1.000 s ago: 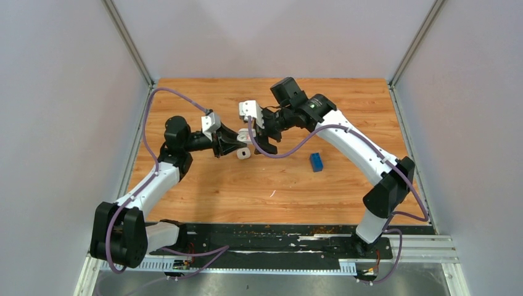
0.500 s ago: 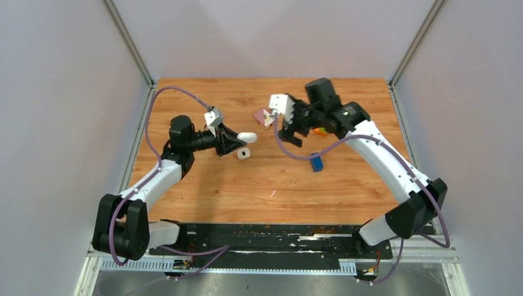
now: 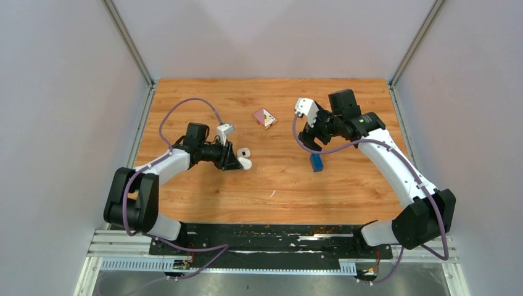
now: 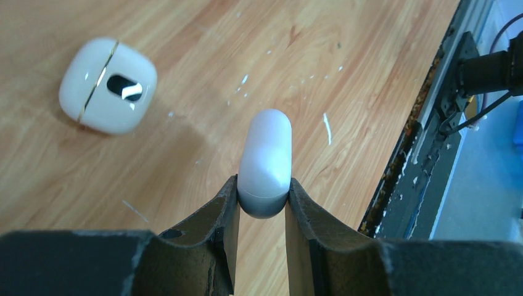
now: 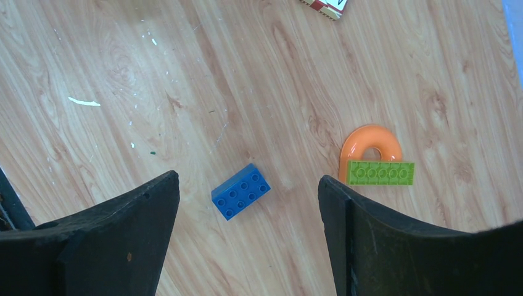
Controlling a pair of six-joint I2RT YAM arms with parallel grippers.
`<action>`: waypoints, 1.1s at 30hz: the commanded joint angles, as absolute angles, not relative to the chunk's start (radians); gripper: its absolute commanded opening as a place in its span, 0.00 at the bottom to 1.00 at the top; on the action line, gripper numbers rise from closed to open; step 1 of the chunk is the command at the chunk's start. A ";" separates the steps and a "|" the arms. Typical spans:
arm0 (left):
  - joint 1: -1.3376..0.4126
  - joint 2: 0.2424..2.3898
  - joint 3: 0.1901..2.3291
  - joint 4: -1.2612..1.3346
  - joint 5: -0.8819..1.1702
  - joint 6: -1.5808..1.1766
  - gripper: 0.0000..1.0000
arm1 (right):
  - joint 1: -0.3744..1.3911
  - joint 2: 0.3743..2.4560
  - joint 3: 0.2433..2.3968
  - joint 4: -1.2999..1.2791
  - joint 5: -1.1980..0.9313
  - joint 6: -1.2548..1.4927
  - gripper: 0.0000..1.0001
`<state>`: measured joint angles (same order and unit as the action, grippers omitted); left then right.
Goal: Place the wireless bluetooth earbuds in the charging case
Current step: Place the charging case at the center of the board.
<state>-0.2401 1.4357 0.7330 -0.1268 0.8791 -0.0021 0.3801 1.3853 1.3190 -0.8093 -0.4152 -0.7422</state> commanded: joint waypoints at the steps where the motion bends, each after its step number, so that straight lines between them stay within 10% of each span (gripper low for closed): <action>1: -0.242 1.510 0.818 -0.302 0.829 0.058 0.11 | 0.379 1.363 1.331 -0.766 -0.421 -0.762 0.83; 28: -0.241 1.658 0.976 -0.551 0.574 0.019 0.40 | 0.378 1.375 1.308 -0.742 -0.439 -0.790 0.84; 29: -0.241 1.646 0.976 -0.552 0.560 0.015 0.54 | 0.379 1.373 1.303 -0.739 -0.438 -0.791 0.85; 30: -0.241 1.635 0.976 -0.552 0.544 0.011 0.93 | 0.379 1.374 1.298 -0.735 -0.434 -0.792 0.85; 33: -0.241 1.591 0.996 -0.574 0.508 0.017 1.00 | 0.379 1.380 1.310 -0.746 -0.425 -0.797 0.85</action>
